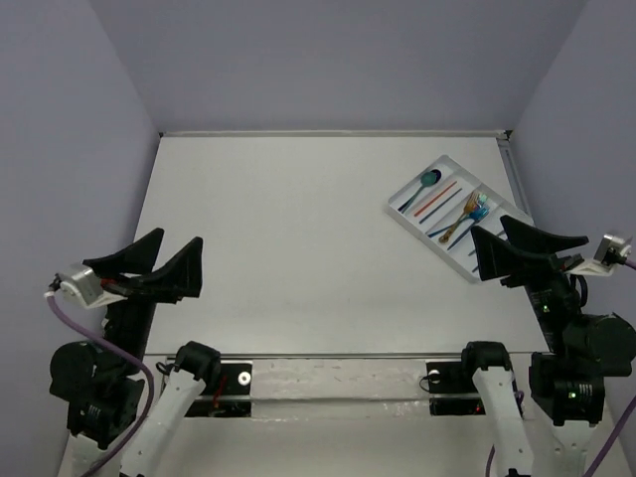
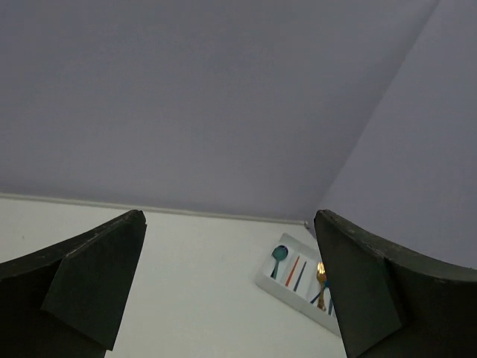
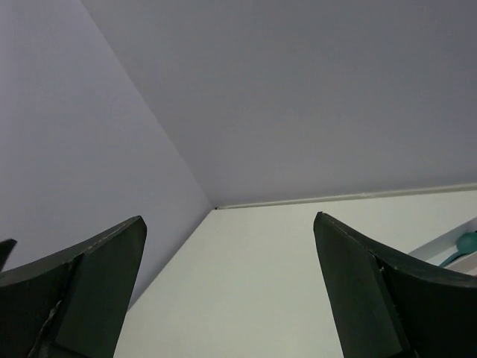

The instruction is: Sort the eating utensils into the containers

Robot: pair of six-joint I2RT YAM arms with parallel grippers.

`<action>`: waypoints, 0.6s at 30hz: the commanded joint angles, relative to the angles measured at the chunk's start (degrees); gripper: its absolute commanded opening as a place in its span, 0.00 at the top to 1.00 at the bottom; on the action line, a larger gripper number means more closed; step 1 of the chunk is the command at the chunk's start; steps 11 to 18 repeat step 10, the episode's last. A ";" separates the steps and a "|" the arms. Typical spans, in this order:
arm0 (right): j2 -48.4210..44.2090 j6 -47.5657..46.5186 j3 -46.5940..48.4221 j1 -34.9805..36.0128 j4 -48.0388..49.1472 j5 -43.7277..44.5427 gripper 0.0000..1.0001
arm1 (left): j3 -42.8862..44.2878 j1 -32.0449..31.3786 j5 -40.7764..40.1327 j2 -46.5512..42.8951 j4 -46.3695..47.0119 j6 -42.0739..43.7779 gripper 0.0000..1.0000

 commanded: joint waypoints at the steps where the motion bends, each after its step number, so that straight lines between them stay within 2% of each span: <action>1: -1.13 -2.28 -0.47 0.31 -8.05 -0.18 0.00 | 4.89 0.27 0.39 0.72 3.10 0.40 0.01; 5: -2.37 -1.76 -1.96 0.31 -8.32 0.79 0.00 | 4.81 0.27 1.43 -0.24 1.87 0.92 0.01; 10: -0.26 -1.05 -1.00 0.31 -7.44 -2.46 0.00 | 2.61 0.27 4.95 -0.51 3.88 -0.13 0.01; 18: -0.26 -1.05 -1.00 0.31 -7.44 -2.46 0.00 | 2.61 0.27 4.95 -0.51 3.88 -0.13 0.01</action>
